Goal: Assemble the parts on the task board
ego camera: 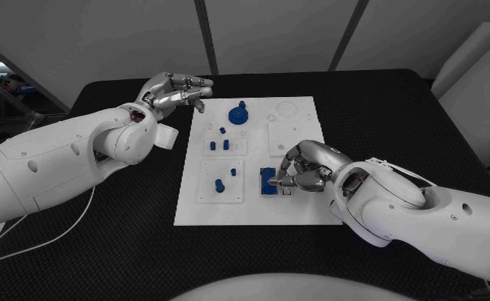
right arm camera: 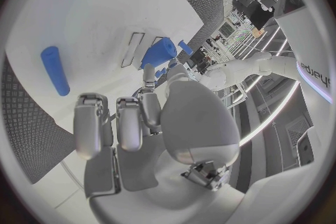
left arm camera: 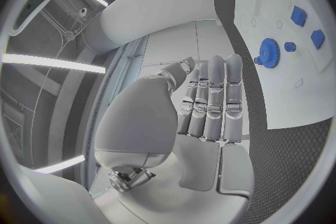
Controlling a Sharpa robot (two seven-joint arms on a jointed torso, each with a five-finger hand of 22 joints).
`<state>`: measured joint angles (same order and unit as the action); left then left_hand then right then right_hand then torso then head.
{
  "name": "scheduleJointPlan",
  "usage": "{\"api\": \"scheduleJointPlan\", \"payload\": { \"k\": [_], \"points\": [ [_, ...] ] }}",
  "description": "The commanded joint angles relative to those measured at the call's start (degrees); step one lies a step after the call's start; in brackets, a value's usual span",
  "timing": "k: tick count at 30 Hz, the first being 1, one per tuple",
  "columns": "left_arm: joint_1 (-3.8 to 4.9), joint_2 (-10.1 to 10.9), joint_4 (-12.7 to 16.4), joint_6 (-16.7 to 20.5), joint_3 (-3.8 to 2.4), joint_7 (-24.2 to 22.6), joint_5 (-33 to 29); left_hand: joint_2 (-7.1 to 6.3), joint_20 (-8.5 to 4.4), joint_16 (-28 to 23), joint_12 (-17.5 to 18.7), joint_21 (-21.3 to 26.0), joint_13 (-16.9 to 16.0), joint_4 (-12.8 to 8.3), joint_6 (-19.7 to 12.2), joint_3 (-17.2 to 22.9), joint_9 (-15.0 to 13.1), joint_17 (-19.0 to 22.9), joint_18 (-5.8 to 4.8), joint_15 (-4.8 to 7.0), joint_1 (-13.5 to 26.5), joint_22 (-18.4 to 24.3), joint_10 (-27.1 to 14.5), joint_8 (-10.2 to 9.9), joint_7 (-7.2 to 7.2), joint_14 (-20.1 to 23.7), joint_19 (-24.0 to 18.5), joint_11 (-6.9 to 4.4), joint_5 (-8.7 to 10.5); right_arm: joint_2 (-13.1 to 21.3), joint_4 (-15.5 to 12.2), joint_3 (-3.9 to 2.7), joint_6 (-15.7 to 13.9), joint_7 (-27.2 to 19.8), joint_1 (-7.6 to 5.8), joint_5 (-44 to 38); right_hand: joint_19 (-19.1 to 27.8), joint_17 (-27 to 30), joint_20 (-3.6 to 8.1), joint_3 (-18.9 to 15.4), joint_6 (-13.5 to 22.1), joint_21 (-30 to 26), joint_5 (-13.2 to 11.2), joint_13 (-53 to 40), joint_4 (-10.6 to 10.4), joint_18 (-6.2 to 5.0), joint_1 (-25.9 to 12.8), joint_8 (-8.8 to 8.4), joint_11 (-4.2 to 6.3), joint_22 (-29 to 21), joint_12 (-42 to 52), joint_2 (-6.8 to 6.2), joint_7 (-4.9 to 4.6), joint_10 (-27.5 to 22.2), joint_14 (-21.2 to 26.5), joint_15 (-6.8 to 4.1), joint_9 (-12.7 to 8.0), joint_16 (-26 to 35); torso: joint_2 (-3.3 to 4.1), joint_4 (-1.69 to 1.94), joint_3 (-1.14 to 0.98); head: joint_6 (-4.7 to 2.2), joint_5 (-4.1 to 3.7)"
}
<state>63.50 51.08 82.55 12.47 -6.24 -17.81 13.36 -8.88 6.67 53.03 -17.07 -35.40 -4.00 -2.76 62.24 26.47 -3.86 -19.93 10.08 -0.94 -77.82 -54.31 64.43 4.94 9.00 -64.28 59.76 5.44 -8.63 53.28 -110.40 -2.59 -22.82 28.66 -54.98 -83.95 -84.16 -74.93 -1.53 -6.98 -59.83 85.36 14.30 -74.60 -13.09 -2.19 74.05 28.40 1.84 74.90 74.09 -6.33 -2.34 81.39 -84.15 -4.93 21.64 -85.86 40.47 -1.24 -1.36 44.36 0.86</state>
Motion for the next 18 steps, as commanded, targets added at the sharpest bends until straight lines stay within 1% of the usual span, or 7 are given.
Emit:
{"api": "scheduleJointPlan", "payload": {
  "k": [1,5,8,12,15,18],
  "points": [
    [0.07,0.0,0.0,-0.7,-0.03,-0.1,-0.2,0.2,0.28,-0.2,-0.2,0.3,0.0,0.1,0.2,0.2,0.0,0.1,0.39,-0.16,0.3,0.1,-0.5,-0.2,0.2,-0.1,-0.2,-0.09,-0.26,-0.1,0.1,0.04,1.6,-0.8,-0.03,-1.1,-1.6,-7.7,0.39,0.0,-0.2,0.1,-0.2,-0.1,0.4,0.33,0.5,0.19,0.03,7.4,0.4,-0.06,0.17,0.4,-4.2,-0.38,0.1,-0.1,0.06,0.07,0.02,0.13,0.1],
    [0.07,0.0,0.0,-0.7,-0.03,-0.1,-0.2,0.2,0.28,-0.2,-0.2,0.3,0.0,0.1,0.2,0.2,0.0,0.1,0.39,-0.16,0.3,0.1,-0.5,-0.2,0.2,-0.1,-0.2,-0.09,-0.26,-0.2,0.1,0.04,2.6,-0.9,-0.03,-1.2,-1.7,-7.8,0.4,-0.2,-0.3,0.1,-0.3,-0.3,0.4,0.35,0.4,0.24,0.03,7.5,0.6,0.0,0.17,0.5,-4.3,-0.38,0.1,-0.2,0.07,0.06,0.01,0.31,0.19],
    [0.06,0.0,-0.1,-0.7,-0.02,0.0,-0.2,0.2,0.28,-0.2,-0.2,0.3,0.0,0.1,0.2,0.2,0.0,0.1,0.39,-0.16,0.3,0.1,-0.5,-0.2,0.2,-0.1,-0.2,-0.09,-0.26,-0.2,-0.1,0.04,3.1,-1.0,-0.03,-1.1,-1.8,-7.8,0.4,-0.4,-0.5,0.2,-0.5,-0.5,0.2,0.38,0.3,0.3,0.04,7.6,0.8,0.01,0.19,0.6,-4.3,-0.39,0.1,-0.2,0.06,-0.02,-0.01,0.44,0.32],
    [0.05,-0.1,-0.1,-0.8,-0.01,0.0,-0.2,0.2,0.28,-0.2,-0.2,0.3,0.0,0.1,0.2,0.2,0.0,0.1,0.39,-0.16,0.3,0.1,-0.5,-0.2,0.2,-0.1,-0.2,-0.09,-0.26,-0.1,-0.2,0.04,3.5,-1.0,-0.03,-1.0,-1.8,-7.9,0.43,-0.5,-0.7,0.2,-0.7,-0.9,0.3,0.38,0.5,0.45,0.13,7.6,1.2,0.17,0.32,0.9,-4.3,-0.44,0.2,-0.2,0.06,-0.01,-0.03,0.46,0.26],
    [0.04,-0.1,-0.1,-0.8,-0.01,0.0,-0.2,0.2,0.28,-0.2,-0.2,0.3,0.0,0.1,0.2,0.2,0.0,0.1,0.39,-0.16,0.3,0.1,-0.5,-0.2,0.2,-0.1,-0.2,-0.09,-0.26,-0.1,0.1,0.04,3.0,-0.7,-0.03,-1.3,-1.8,-7.9,0.45,-0.5,-0.8,0.2,-0.7,-1.0,0.3,0.39,0.7,0.48,0.18,7.7,1.2,0.3,0.37,0.9,-4.3,-0.47,0.2,-0.2,0.04,0.01,0.04,0.5,0.22],
    [0.04,-0.1,-0.1,-0.8,-0.01,0.0,-0.2,0.2,0.28,-0.2,-0.2,0.3,0.0,0.1,0.2,0.2,0.0,0.1,0.39,-0.16,0.3,0.1,-0.5,-0.2,0.2,-0.1,-0.2,-0.09,-0.26,-0.3,0.5,0.04,2.1,-0.1,-0.03,-1.9,-1.8,-8.0,0.49,-0.5,-0.9,0.3,-0.8,-1.1,0.2,0.4,0.8,0.52,0.23,7.7,1.3,0.76,0.42,1.0,-4.3,-0.52,0.2,-0.3,0.01,0.09,0.01,0.48,0.16]
  ]
}}
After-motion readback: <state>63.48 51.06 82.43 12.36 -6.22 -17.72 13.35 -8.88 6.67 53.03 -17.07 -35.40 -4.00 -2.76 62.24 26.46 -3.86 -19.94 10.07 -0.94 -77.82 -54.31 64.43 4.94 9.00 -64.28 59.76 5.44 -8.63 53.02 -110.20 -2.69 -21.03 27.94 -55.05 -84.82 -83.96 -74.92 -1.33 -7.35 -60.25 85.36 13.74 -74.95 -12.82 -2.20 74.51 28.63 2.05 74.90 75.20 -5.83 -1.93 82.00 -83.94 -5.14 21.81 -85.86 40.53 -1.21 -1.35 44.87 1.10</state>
